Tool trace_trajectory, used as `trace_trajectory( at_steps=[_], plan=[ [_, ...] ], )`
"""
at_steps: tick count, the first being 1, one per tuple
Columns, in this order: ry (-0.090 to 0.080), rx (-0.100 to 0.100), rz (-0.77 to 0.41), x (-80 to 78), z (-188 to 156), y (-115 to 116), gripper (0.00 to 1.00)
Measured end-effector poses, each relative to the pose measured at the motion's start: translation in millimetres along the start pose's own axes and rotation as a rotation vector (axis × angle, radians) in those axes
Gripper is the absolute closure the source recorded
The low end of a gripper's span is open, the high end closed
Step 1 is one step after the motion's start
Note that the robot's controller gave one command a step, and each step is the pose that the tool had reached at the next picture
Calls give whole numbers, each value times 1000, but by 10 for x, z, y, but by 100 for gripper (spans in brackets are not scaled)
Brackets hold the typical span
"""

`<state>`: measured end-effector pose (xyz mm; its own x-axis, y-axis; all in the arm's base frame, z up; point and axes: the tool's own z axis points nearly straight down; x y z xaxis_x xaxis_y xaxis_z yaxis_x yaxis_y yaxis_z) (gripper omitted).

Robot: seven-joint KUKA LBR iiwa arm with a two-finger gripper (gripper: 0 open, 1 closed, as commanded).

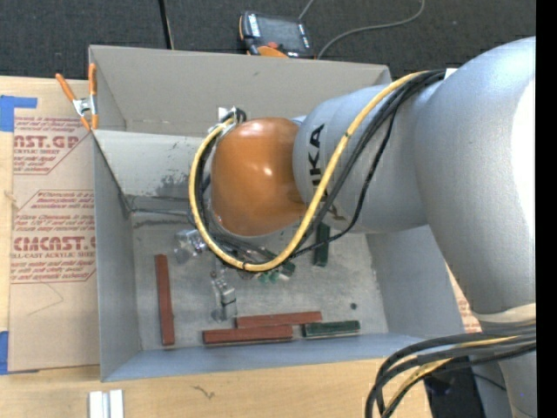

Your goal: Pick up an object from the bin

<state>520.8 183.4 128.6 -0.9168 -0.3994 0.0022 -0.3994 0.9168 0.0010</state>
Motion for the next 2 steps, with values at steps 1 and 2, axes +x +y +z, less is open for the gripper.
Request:
trace_trajectory(
  at_steps=[1,2],
  plan=[
    [2,2,72,503,256,-602,0],
    [-9,3,-96,740,584,-834,0]
  ],
)
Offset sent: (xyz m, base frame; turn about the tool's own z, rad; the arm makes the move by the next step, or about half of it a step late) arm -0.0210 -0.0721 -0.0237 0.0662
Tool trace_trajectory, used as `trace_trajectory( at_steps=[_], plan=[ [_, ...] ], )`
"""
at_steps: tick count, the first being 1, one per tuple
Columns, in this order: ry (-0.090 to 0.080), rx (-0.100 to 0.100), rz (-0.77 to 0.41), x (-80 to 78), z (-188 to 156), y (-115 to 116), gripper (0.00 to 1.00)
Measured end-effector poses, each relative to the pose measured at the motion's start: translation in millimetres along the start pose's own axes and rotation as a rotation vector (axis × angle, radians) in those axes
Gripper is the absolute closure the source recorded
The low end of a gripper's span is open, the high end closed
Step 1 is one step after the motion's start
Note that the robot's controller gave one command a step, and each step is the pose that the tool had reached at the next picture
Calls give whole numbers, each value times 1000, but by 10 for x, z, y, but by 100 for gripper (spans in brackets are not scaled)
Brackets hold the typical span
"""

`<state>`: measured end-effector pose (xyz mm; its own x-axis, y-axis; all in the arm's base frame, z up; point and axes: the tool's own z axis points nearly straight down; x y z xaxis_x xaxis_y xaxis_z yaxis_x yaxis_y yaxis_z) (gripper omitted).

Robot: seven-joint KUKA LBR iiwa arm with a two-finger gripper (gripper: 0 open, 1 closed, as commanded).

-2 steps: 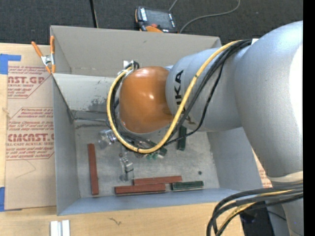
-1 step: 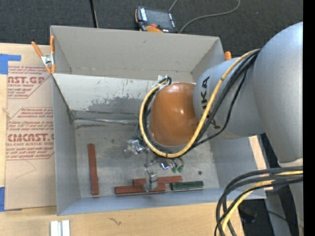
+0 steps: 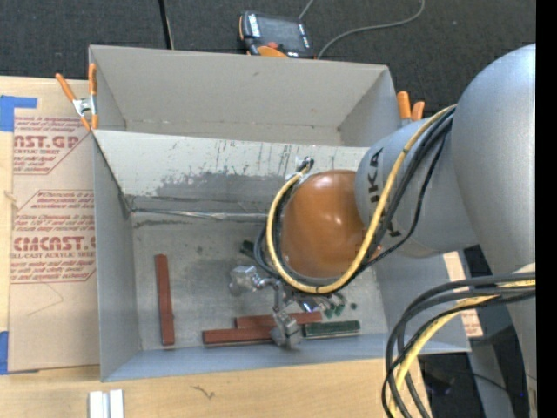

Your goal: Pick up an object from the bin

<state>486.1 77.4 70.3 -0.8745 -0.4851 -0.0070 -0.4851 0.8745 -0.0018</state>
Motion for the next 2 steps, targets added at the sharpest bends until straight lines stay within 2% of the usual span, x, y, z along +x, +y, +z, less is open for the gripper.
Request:
trace_trajectory(
  at_steps=[1,2],
  plan=[
    [5,-2,2,2,-23,8,100],
    [-2,1,-100,-97,-1677,-107,100]
  ],
)
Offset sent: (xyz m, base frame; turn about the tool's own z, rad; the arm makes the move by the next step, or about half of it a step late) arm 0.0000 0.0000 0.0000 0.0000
